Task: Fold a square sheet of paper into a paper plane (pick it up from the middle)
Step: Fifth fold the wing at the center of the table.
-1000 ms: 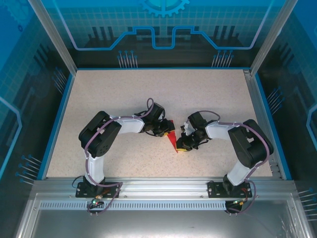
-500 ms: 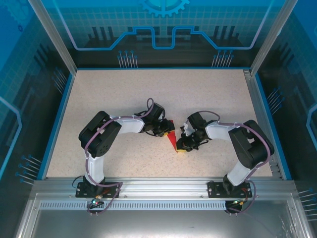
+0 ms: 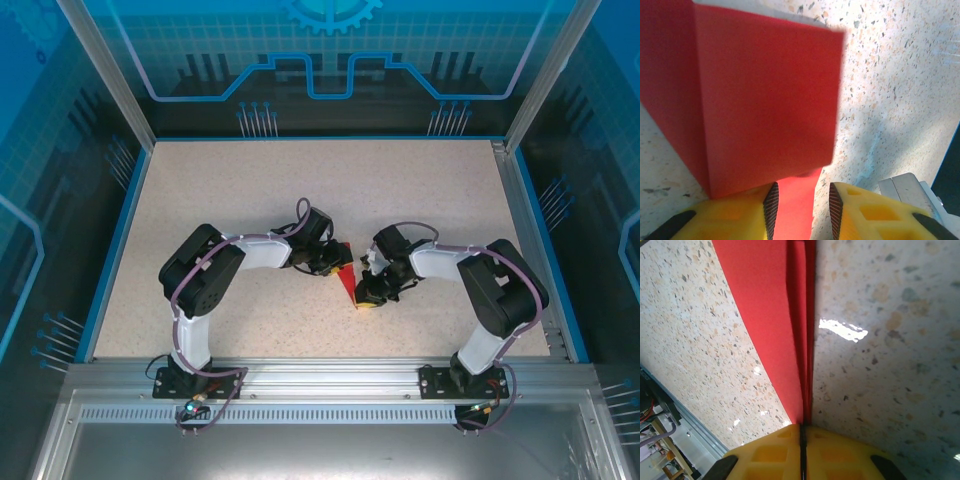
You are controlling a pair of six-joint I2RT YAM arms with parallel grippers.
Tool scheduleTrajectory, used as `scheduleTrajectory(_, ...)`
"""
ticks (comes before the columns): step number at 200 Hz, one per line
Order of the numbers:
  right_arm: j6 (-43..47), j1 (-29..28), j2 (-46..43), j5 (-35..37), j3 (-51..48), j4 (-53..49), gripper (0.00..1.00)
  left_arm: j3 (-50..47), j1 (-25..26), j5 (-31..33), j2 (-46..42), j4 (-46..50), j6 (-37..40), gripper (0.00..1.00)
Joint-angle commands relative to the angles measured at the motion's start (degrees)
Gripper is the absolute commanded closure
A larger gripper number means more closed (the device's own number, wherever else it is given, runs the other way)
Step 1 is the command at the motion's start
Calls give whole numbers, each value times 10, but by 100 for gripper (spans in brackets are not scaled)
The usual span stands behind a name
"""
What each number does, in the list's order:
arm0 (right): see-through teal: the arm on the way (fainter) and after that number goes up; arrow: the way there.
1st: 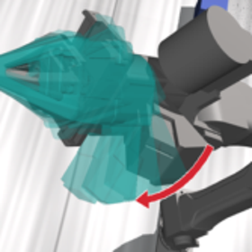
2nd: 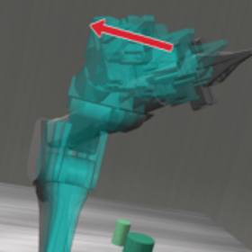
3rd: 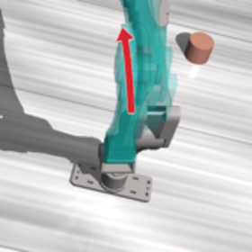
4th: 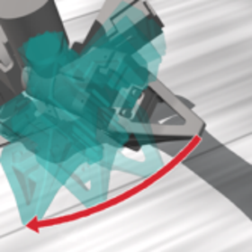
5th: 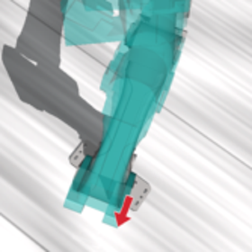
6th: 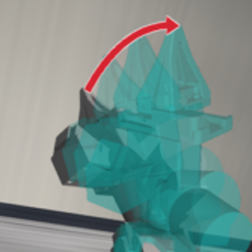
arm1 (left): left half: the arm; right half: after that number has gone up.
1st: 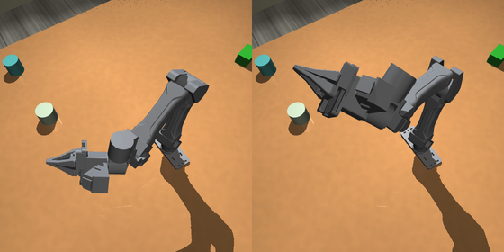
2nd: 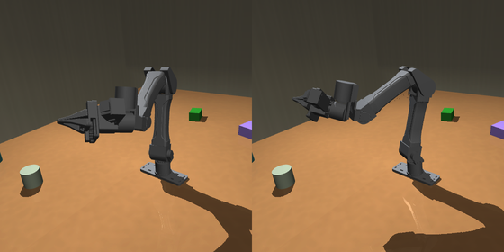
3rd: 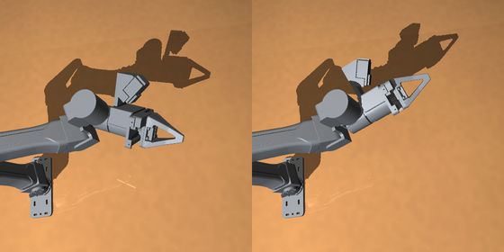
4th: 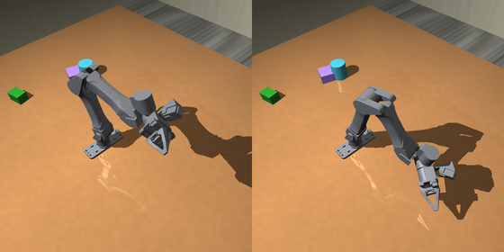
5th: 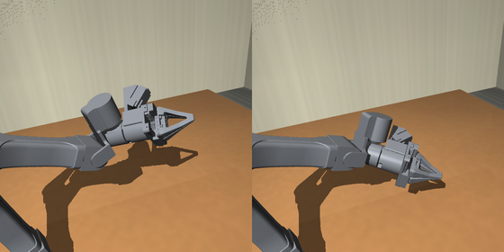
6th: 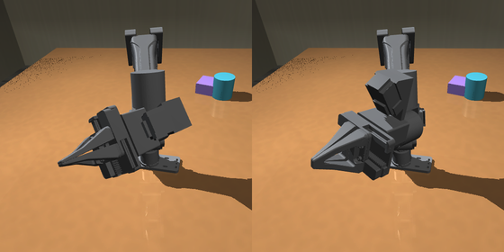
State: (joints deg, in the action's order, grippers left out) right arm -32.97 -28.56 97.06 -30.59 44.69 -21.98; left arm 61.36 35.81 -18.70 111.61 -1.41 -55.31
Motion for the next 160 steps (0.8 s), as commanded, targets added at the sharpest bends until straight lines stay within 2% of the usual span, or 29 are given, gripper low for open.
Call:
scheduleTrajectory(1,-7,-11,0,31,-6,-36,90,0,2,26,-3,61,14,63)
scheduleTrajectory(40,-9,-12,-39,27,7,-31,82,2,2,26,-3,63,15,63)
scheduleTrajectory(102,-4,-20,-8,33,19,-40,83,2,2,24,-2,61,13,63)
scheduleTrajectory(160,-6,-39,13,106,22,-94,87,-1,2,23,0,59,13,64)
